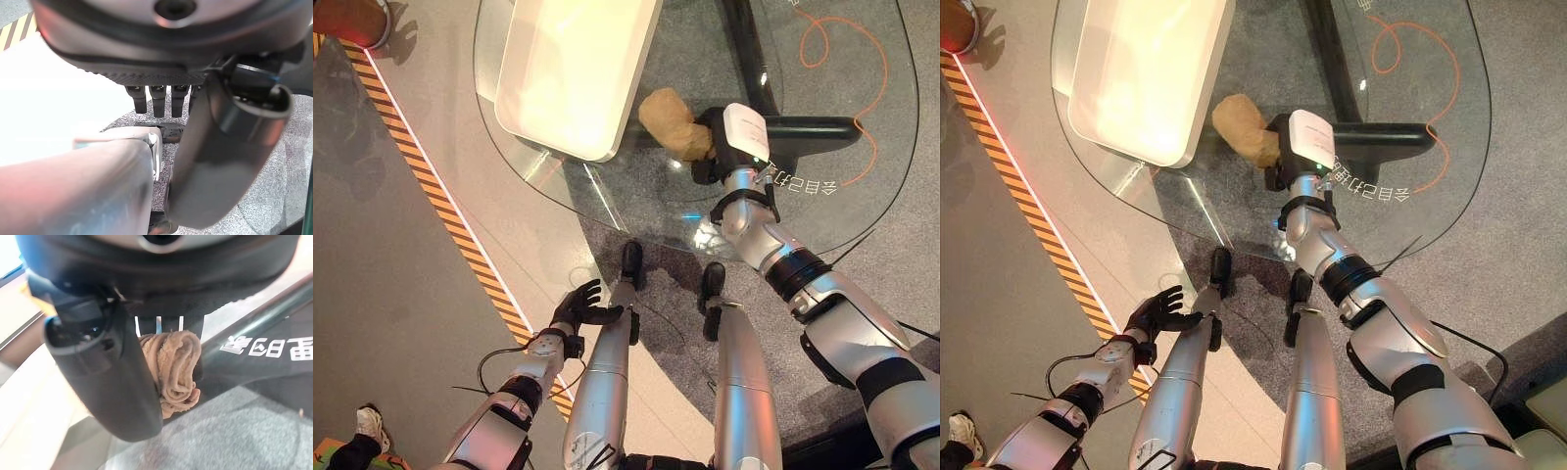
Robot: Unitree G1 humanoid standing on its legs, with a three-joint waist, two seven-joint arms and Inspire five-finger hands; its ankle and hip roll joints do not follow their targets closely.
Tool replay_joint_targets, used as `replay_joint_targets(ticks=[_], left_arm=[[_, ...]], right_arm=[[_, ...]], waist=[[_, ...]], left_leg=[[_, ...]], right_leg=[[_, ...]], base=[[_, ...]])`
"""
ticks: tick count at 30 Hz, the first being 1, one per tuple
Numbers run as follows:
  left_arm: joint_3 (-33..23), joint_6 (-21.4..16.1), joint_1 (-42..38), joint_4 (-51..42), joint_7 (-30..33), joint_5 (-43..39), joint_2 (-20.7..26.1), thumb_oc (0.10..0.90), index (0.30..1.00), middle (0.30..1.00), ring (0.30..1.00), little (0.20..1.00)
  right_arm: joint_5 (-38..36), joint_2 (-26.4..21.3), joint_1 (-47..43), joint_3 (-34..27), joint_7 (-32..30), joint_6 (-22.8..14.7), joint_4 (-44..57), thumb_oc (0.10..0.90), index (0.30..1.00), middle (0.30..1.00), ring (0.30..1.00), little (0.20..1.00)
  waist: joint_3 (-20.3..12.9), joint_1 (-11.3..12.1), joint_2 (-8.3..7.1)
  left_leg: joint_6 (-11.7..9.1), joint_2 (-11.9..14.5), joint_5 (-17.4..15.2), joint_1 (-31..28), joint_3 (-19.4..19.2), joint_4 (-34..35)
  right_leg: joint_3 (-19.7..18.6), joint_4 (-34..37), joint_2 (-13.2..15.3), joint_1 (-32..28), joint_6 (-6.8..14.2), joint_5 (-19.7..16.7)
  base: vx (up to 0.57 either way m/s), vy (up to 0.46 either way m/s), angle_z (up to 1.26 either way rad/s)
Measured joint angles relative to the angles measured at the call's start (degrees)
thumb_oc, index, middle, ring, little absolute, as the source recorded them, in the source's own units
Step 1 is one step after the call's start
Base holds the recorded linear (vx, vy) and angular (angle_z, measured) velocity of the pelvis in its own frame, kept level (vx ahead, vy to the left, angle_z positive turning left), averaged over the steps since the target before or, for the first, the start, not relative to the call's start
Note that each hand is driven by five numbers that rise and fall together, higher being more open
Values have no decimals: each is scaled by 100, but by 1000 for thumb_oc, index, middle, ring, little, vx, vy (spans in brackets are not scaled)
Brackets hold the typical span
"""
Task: Wipe the table with a cloth and put it in the basket.
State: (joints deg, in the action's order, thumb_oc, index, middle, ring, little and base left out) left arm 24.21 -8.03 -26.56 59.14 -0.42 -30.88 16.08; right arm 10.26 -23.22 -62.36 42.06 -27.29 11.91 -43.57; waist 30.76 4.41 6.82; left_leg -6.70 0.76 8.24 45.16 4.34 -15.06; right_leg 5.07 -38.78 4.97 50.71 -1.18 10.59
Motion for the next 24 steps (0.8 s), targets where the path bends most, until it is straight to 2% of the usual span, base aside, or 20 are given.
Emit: replay_joint_targets(ticks=[19,24], left_arm=[[1,5,-6,-65,-1,0,0,800,900,900,900,900],[3,7,-29,-47,-11,-3,2,800,900,900,900,900]], right_arm=[[108,20,18,121,68,-57,9,100,300,300,300,200],[78,64,14,169,-191,-115,-136,100,300,300,300,200]], waist=[[-12,-1,19],[-16,6,25]], left_leg=[[-13,11,8,9,58,13],[-20,11,13,9,67,10]], right_leg=[[55,-7,-2,-1,-22,14],[61,-20,11,-1,-25,15]], base=[[0,0,0],[0,0,0]])
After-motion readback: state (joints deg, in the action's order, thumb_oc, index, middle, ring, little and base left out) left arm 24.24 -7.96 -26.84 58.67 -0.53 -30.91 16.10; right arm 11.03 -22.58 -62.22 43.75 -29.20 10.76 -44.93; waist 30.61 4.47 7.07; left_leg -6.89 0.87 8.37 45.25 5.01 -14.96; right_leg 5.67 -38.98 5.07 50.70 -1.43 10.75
